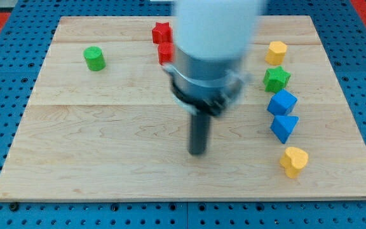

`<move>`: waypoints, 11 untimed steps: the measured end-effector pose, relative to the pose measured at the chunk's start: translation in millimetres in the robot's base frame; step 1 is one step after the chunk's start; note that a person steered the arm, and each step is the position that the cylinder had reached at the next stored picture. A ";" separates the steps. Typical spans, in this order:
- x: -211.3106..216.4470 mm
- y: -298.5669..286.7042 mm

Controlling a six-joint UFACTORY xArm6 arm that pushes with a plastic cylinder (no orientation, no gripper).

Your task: Push the red circle close to the yellow hexagon

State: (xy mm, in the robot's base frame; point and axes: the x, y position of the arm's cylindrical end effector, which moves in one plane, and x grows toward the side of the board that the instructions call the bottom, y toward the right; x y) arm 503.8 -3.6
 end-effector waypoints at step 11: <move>-240.5 135.9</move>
